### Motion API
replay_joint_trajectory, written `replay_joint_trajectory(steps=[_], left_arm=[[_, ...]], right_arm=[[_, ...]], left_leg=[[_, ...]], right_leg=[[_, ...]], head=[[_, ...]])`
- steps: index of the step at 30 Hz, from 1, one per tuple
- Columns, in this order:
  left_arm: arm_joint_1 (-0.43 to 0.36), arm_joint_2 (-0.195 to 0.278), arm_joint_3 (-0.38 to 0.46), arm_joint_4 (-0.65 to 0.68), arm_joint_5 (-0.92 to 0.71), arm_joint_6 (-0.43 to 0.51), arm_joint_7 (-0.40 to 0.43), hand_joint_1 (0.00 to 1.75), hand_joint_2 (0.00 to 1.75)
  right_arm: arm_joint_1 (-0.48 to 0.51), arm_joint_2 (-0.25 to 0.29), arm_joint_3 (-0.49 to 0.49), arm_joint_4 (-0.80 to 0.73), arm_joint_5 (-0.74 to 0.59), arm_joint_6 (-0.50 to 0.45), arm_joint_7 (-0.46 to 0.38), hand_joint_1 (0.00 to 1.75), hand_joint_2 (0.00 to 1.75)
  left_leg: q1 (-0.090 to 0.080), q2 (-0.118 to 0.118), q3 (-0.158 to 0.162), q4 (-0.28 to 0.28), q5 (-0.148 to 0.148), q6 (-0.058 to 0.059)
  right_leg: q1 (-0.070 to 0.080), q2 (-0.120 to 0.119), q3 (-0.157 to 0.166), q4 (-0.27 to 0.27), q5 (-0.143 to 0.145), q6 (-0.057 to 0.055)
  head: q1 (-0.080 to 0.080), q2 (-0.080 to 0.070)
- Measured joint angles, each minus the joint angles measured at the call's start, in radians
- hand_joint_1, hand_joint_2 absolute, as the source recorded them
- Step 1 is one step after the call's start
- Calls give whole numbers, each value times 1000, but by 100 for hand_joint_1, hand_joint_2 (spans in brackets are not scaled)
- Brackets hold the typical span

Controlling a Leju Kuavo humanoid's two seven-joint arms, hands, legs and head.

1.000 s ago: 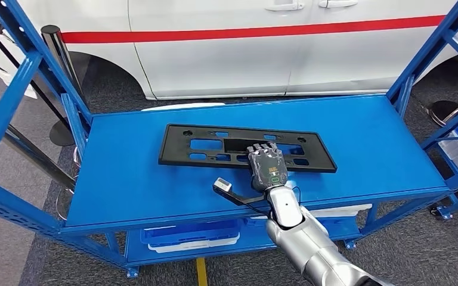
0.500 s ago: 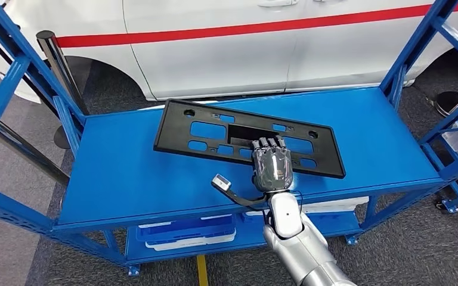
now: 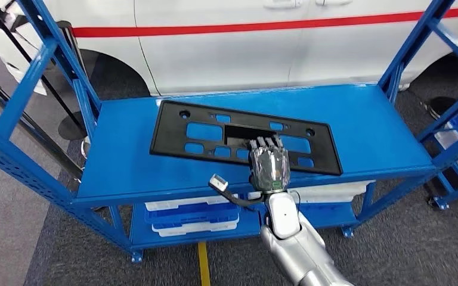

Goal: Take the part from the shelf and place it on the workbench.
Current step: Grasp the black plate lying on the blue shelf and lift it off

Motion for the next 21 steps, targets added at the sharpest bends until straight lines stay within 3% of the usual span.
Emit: replay_joint_trajectory(steps=[2,3,4,5,7,8,10,12,13,15,17,18,19,20,21], left_arm=[[-1,0,-6,0,0,-2,0,0,175],[-1,0,-9,0,0,-2,0,0,175],[-2,0,-11,0,0,-3,-1,0,175],[-2,0,-13,0,0,-3,-2,0,175],[-3,0,-17,0,0,-3,-5,0,175],[-4,0,-21,0,0,-4,-8,0,175],[-6,0,-29,0,0,-5,-11,0,175],[-6,0,-34,0,0,-7,-12,0,175],[-7,1,-36,0,0,-8,-12,0,175],[-6,1,-39,0,0,-13,-13,0,175],[-7,1,-45,0,0,-17,-15,0,175],[-8,1,-49,0,0,-18,-16,0,175],[-9,1,-53,0,0,-19,-17,0,175],[-9,2,-56,0,0,-20,-18,0,175],[-10,2,-58,0,0,-20,-18,0,175]], right_arm=[[-4,0,0,12,-2,0,-22,175,175],[-4,0,0,18,-2,0,-31,175,175],[-4,1,0,23,-3,0,-40,175,175],[-4,2,0,27,-3,0,-49,175,175],[-6,8,1,32,-4,0,-68,175,175],[-7,12,3,33,-4,0,-77,175,175],[-10,17,8,35,-4,-1,-89,175,175],[-10,20,13,38,-4,-2,-94,175,175],[-9,22,14,41,-4,-2,-96,175,175],[-11,24,19,44,-5,-1,-105,175,175],[-12,25,30,47,-6,-1,-119,175,175],[-12,25,37,49,-6,-1,-125,175,175],[-11,25,42,51,-7,-1,-129,175,175],[-11,25,48,53,-7,-1,-131,175,175],[-11,25,52,54,-7,-1,-132,175,175]], left_leg=[[-2,0,-31,1,23,3],[-2,0,-47,4,33,3],[-3,0,-62,6,42,2],[-2,0,-77,11,50,0],[-3,0,-103,24,62,-7],[-4,-1,-113,30,67,-13],[-6,0,-122,35,79,-25],[-3,-1,-128,36,89,-37],[-1,-2,-135,45,76,-43],[2,-4,-162,114,-4,-50],[3,-4,-192,242,-98,-53],[3,-4,-197,296,-116,-53],[3,-4,-190,324,-110,-52],[2,-4,-166,317,-85,-48],[1,-4,-126,275,-56,-44]], right_leg=[[-1,-1,-25,129,-91,5],[-3,-1,-26,177,-105,7],[-4,-1,-15,198,-98,8],[-6,-1,14,181,-76,9],[-8,-2,115,64,-50,7],[-7,0,165,-5,-54,3],[0,2,209,-79,-76,-7],[1,0,203,-87,-66,-23],[1,-3,195,-89,-56,-33],[0,-8,171,-92,-33,-51],[4,-9,141,-91,-10,-59],[6,-9,125,-90,2,-60],[8,-9,110,-89,12,-60],[10,-9,95,-87,23,-60],[11,-9,82,-85,32,-59]], head=[[1,0],[1,0],[1,0],[1,0],[1,0],[1,0],[0,0],[0,0],[0,0],[0,0],[0,0],[-1,0],[-1,0],[-1,0],[-1,0]])
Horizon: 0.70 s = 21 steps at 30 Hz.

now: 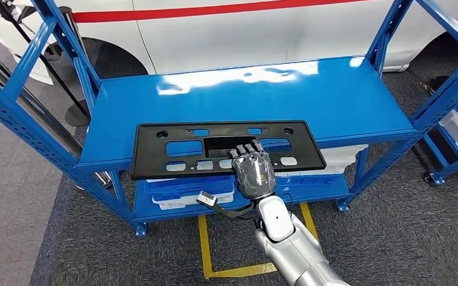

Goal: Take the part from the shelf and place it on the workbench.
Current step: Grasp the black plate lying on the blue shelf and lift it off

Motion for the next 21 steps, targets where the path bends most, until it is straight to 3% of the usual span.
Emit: replay_joint_trajectory(steps=[1,3,5,7,8,11,12,13,14,15,16,18,19,21], left_arm=[[-1,0,-2,0,0,0,0,0,175],[-2,0,-4,0,0,0,0,0,175],[-3,0,-6,0,0,0,0,0,175],[-3,-1,-7,0,0,-1,-1,0,175],[-4,-1,-9,0,0,-1,-1,0,175],[-5,-2,-16,0,0,-3,-4,0,175],[-5,-2,-19,0,0,-5,-6,0,175],[-5,-2,-23,0,0,-7,-8,0,175],[-5,-2,-27,0,0,-10,-10,0,175],[-5,-2,-30,0,0,-12,-11,0,175],[-6,-2,-34,0,0,-14,-12,0,175],[-7,-2,-41,0,0,-16,-14,0,175],[-7,-2,-45,0,0,-16,-15,0,175],[-8,-2,-53,0,0,-16,-17,0,175]], right_arm=[[0,0,3,0,0,0,-1,175,175],[-1,0,6,0,0,0,-1,175,175],[-2,0,9,0,-1,0,-3,175,175],[-2,-1,14,0,-3,-1,-10,175,175],[-2,-2,16,0,-4,-1,-15,175,175],[-1,-4,27,0,-8,-1,-27,175,175],[0,-4,31,0,-10,-1,-30,175,175],[0,-5,34,0,-13,-1,-32,175,175],[1,-5,37,-1,-18,-1,-34,175,175],[1,-6,40,-2,-26,-1,-38,175,175],[1,-6,44,-5,-39,-1,-45,175,175],[2,-5,49,-16,-77,-1,-67,175,175],[4,-5,51,-23,-102,-1,-81,175,175],[9,-3,52,-40,-147,0,-104,175,175]], left_leg=[[-2,0,53,-68,14,7],[-8,-1,151,-212,5,17],[-13,-2,181,-275,-5,22],[-10,2,170,-287,19,30],[-7,5,162,-292,33,35],[-6,10,119,-290,70,46],[-7,11,100,-286,81,46],[-7,12,82,-280,91,45],[-7,12,63,-274,100,42],[-6,12,44,-266,107,40],[-5,12,27,-257,113,35],[-6,12,3,-241,121,24],[-7,12,-3,-236,127,18],[-3,12,-8,-236,138,3]], right_leg=[[1,0,-11,2,9,2],[2,0,-24,3,28,9],[0,-2,-27,-4,48,20],[-2,0,-34,-6,49,31],[-2,2,-42,9,24,36],[-9,4,-81,164,-122,50],[-13,4,-89,225,-145,55],[-16,4,-87,266,-139,59],[-20,4,-73,278,-114,62],[-24,4,-43,259,-82,65],[-28,3,0,210,-68,66],[-25,5,93,80,-95,62],[-22,5,121,34,-117,56],[-16,5,130,8,-122,37]], head=[[0,0],[0,0],[1,0],[1,0],[1,0],[2,0],[1,0],[2,0],[1,0],[1,0],[1,0],[1,0],[1,0],[0,0]])
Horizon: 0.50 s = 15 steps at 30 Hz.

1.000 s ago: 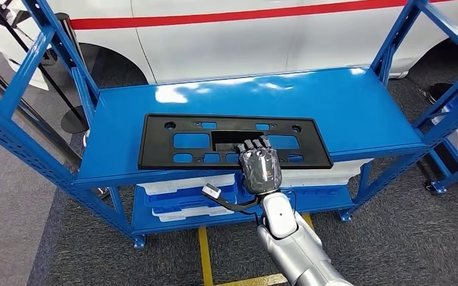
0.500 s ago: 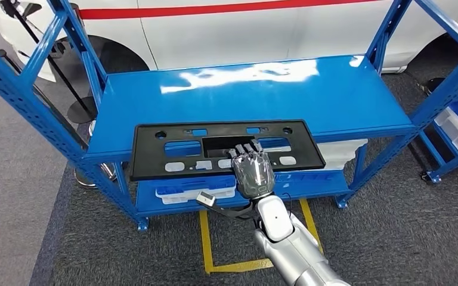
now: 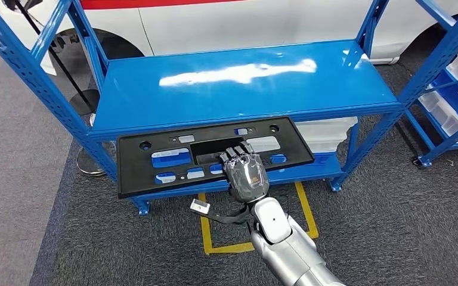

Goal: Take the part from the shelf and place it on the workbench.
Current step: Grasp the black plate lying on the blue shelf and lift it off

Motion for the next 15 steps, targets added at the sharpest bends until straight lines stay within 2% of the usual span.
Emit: replay_joint_trajectory(steps=[1,2,4,5,6,7,8,9,10,12,14,15], left_arm=[[0,0,-3,0,0,0,-1,0,175],[0,0,-5,0,0,-1,-2,0,175],[0,1,-8,0,0,-2,-3,0,175],[-1,1,-11,0,0,-2,-4,0,175],[-1,1,-14,0,0,-2,-6,0,175],[-1,1,-18,0,0,-2,-8,0,175],[-2,1,-23,0,0,-4,-10,0,175],[-2,1,-27,0,0,-5,-13,0,175],[-2,1,-32,0,0,-6,-15,0,175],[-3,1,-41,0,0,-6,-18,0,175],[-3,2,-50,0,0,-5,-20,0,175],[-4,0,-55,0,0,-1,-22,0,175]], right_arm=[[3,0,1,-8,-15,1,-8,175,175],[5,1,3,-15,-26,1,-13,175,175],[9,1,5,-29,-41,2,-21,175,175],[12,1,6,-35,-51,2,-25,175,175],[15,1,6,-41,-61,3,-31,175,175],[19,1,6,-45,-73,3,-38,175,175],[24,1,6,-50,-86,5,-46,175,175],[28,1,6,-55,-98,7,-53,175,175],[30,1,6,-61,-110,10,-61,175,175],[32,2,7,-74,-132,15,-74,175,175],[34,4,7,-87,-150,18,-86,175,175],[37,4,8,-94,-156,20,-90,175,175]], left_leg=[[3,0,-4,4,-3,-7],[6,-1,-13,19,-21,-12],[9,-2,-46,108,-97,-18],[9,-2,-65,172,-137,-20],[9,-2,-81,230,-163,-21],[9,-2,-84,263,-170,-20],[9,-3,-71,263,-159,-18],[9,-7,-40,225,-134,-13],[7,-16,3,162,-108,-6],[4,-44,79,43,-80,8],[0,-56,103,0,-81,16],[-1,-50,106,-13,-78,18]], right_leg=[[1,-1,-4,-3,8,-10],[1,-2,-9,-5,16,-20],[2,-1,-23,-7,32,-35],[3,1,-31,-7,38,-38],[5,3,-38,-6,44,-40],[7,6,-45,-6,49,-40],[9,11,-51,-5,53,-40],[10,18,-56,-3,56,-39],[11,25,-60,-2,59,-38],[11,37,-67,1,64,-32],[6,49,-74,-1,72,-20],[3,55,-75,-4,76,-13]], head=[[0,0],[0,0],[0,0],[0,0],[0,0],[0,0],[0,0],[0,0],[0,0],[0,0],[-1,0],[-2,0]])
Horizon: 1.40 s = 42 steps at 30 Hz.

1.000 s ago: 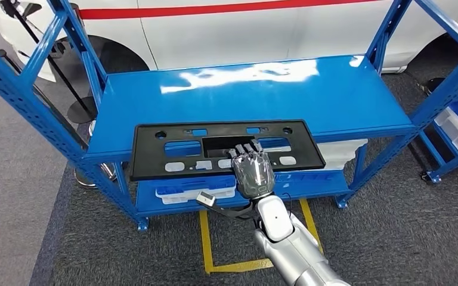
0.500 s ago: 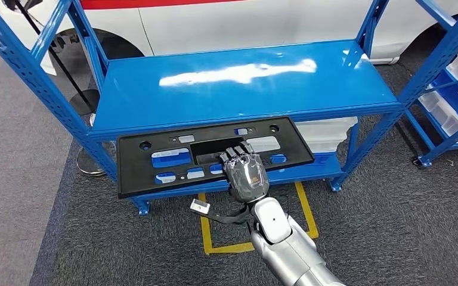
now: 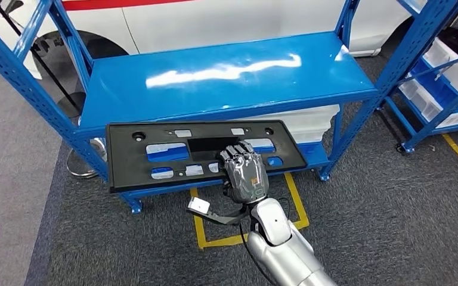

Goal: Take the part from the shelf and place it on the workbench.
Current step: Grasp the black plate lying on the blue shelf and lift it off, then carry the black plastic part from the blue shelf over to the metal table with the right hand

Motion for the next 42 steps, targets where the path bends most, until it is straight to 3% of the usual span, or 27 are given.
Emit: replay_joint_trajectory(steps=[2,3,6,7,8,9,11,13,15,20,22,23,24,26,27,28,29,31,33,35,37,39,40,41,42], left_arm=[[-2,-2,-12,0,0,20,-4,0,175],[-3,-3,-18,0,0,36,-6,0,175],[-5,-4,-31,0,1,101,-5,0,175],[-5,-5,-32,0,3,127,-3,0,175],[-5,-6,-33,0,5,152,-2,0,175],[-5,-7,-33,-1,11,179,-2,0,175],[-6,-8,-33,-3,33,239,-10,0,175],[-7,-8,-33,-4,57,296,-24,0,175],[-7,-8,-33,-4,67,317,-30,0,175],[-8,-8,-33,-4,69,320,-31,0,175],[-8,-8,-33,-4,75,334,-38,0,175],[-10,-9,-33,-5,78,342,-44,0,175],[-13,-9,-33,-5,81,350,-51,0,175],[-17,-10,-33,-6,83,357,-62,0,175],[-18,-10,-33,-6,82,359,-64,0,175],[-19,-10,-33,-7,79,360,-65,0,175],[-20,-10,-36,-7,75,359,-65,0,175],[-23,-11,-49,-9,64,354,-63,0,175],[-27,-13,-71,-10,56,343,-60,0,175],[-32,-16,-97,-12,53,332,-57,0,175],[-36,-16,-120,-13,52,325,-54,0,175],[-38,-16,-136,-13,52,322,-51,0,175],[-39,-16,-142,-13,52,321,-49,0,175],[-40,-16,-148,-13,52,321,-48,0,175],[-41,-16,-155,-13,52,321,-47,0,175]], right_arm=[[5,-1,0,-14,-7,5,-3,175,175],[6,-1,0,-22,-8,9,-3,175,175],[19,-5,0,-42,-10,23,-4,175,175],[26,-8,0,-48,-10,28,-4,175,175],[34,-12,0,-54,-11,31,-4,175,175],[40,-15,0,-62,-12,35,-4,175,175],[47,-21,0,-79,-12,41,-4,175,175],[53,-26,0,-101,-12,47,-4,175,175],[56,-27,0,-112,-12,50,-4,175,175],[58,-28,0,-115,-12,50,-4,175,175],[67,-33,0,-126,-12,52,-4,175,175],[73,-37,0,-135,-13,54,-4,175,175],[78,-42,0,-146,-13,58,-4,175,175],[87,-50,0,-162,-14,66,-4,175,175],[90,-53,0,-166,-15,69,-4,175,175],[92,-56,0,-169,-15,70,-4,175,175],[92,-56,0,-171,-15,70,-4,175,175],[91,-56,1,-176,-16,73,-6,175,175],[93,-58,1,-179,-18,77,-11,175,175],[92,-61,2,-181,-21,81,-16,175,175],[90,-63,5,-183,-23,84,-18,175,175],[91,-64,9,-184,-24,85,-20,175,175],[92,-66,10,-184,-25,85,-20,175,175],[93,-67,11,-184,-26,85,-21,175,175],[92,-68,12,-184,-26,85,-22,175,175]], left_leg=[[4,17,9,-25,8,5],[7,27,12,-37,13,8],[9,52,10,-39,16,12],[9,61,8,-36,15,12],[10,69,6,-32,13,11],[11,77,5,-27,10,9],[11,91,0,-11,0,0],[6,101,-6,4,-9,-11],[3,105,-10,10,-12,-16],[3,107,-9,9,-11,-17],[5,117,-8,7,-10,-21],[8,111,-11,15,-19,-25],[10,96,-40,80,-56,-29],[12,57,-85,187,-96,-25],[11,42,-90,201,-89,-17],[9,25,-63,145,-55,-8],[8,9,-35,86,-31,-3],[5,-13,-9,26,-20,2],[6,-4,-6,11,-16,5],[10,13,-2,-6,-4,12],[8,34,-1,-15,3,18],[5,55,-5,-14,4,21],[5,64,-7,-13,4,20],[5,73,-8,-11,3,20],[5,82,-9,-8,1,18]], right_leg=[[1,-8,-9,9,-8,11],[2,-18,-23,36,-27,15],[-4,-42,-103,204,-107,29],[-8,-44,-122,243,-114,33],[-12,-47,-125,249,-103,38],[-16,-53,-108,215,-75,42],[-18,-83,-48,95,-19,47],[-12,-107,-18,28,-4,36],[-10,-107,-19,24,-7,25],[-9,-106,-20,24,-6,24],[-5,-96,-24,24,-4,17],[-4,-87,-26,22,-1,9],[-3,-72,-29,21,4,-1],[1,-33,-33,18,13,-16],[5,-14,-34,18,16,-19],[6,0,-34,18,17,-18],[6,9,-36,19,19,-15],[3,24,-44,19,26,-4],[1,35,-52,17,33,9],[3,13,-65,39,14,19],[3,-25,-105,129,-43,29],[-3,-42,-152,240,-91,37],[-5,-46,-159,263,-93,40],[-8,-50,-149,250,-77,43],[-10,-57,-120,202,-48,44]], head=[[0,0],[1,0],[1,0],[1,0],[1,0],[1,0],[2,0],[1,0],[0,0],[0,0],[0,0],[0,0],[0,0],[0,0],[0,0],[0,0],[0,0],[0,0],[0,0],[1,0],[3,0],[4,0],[4,0],[4,0],[4,0]])
